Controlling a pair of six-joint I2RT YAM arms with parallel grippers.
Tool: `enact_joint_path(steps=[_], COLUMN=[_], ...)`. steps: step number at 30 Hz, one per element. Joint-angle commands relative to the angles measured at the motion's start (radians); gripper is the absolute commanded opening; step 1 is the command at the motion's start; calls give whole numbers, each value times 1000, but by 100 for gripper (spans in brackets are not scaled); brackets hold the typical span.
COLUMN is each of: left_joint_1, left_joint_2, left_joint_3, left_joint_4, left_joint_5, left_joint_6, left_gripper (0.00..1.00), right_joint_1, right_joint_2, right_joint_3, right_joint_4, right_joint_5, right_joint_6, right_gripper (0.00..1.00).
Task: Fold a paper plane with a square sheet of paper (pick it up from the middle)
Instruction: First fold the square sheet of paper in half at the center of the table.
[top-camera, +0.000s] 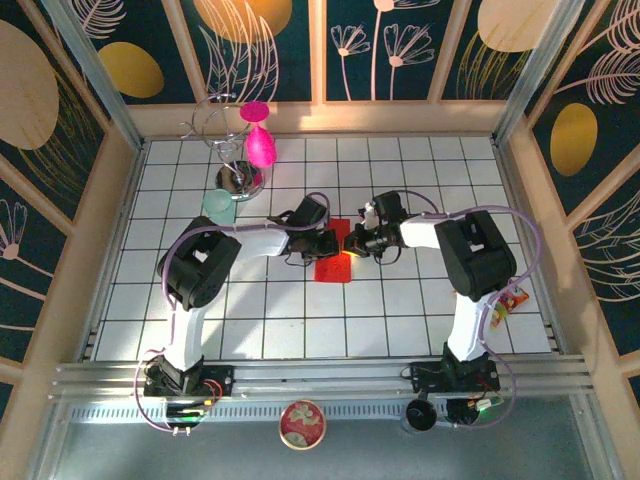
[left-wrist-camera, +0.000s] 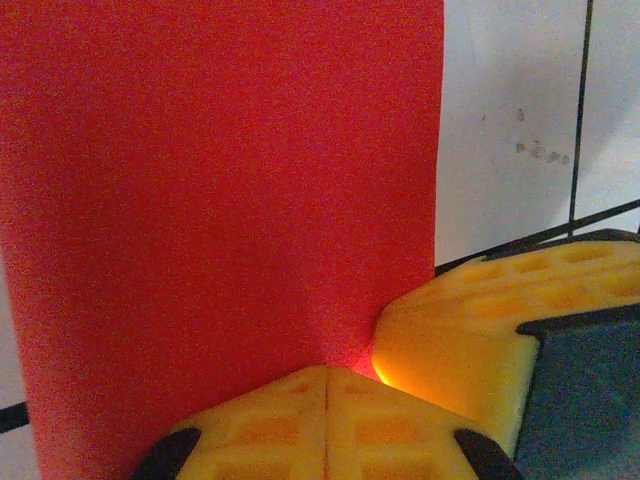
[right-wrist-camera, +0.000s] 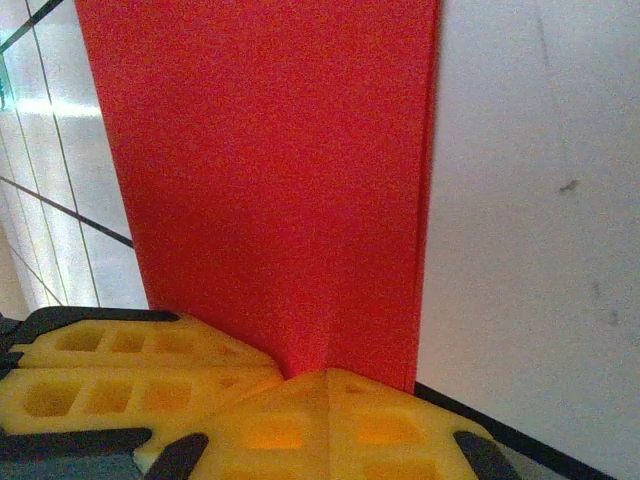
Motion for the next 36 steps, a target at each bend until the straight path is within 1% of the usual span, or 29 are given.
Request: enact_joint_path(steps=[1,4,9,12,16,19,22,28,32,36], left_joint_1=[39,86,140,143,129,89,57,54,81,150], left_joint_2=[-26,-67,-131,-172,-211,-168,-77,9,19,-10], left_joint_3=[-88,-162,-209,-194,-172,-121,-44,-30,-87,-183], left_joint_4=[-23,19,13,8,108,172,171,203,205,226], left_joint_5=[11,59,67,78,157,195,201,187,164,141], left_joint_6=[12,14,38,45,-3,-34,-51,-69,-61,-57], left_gripper=[8,10,11,11,11,12,11,11,11,11], right_joint_1=[0,0,0,2,5,6,6,8,3,2], right_joint_2=[156,164,171,169,164,167,172,174,178,186], right_joint_3=[-57,-53,-51,-49,-45,-46,-45,-52,-50,-50], right_joint_4=[-198,-211,-212,-211,-208,-203,-199,-203,-210,-212], right_joint_5=[322,342,345,340,333,329,325,335,352,363], right_joint_6=[-70,-77,-78,-78,-79,-77,-74,-77,-81,-80], right_gripper=[0,0,0,0,0,0,0,0,0,0])
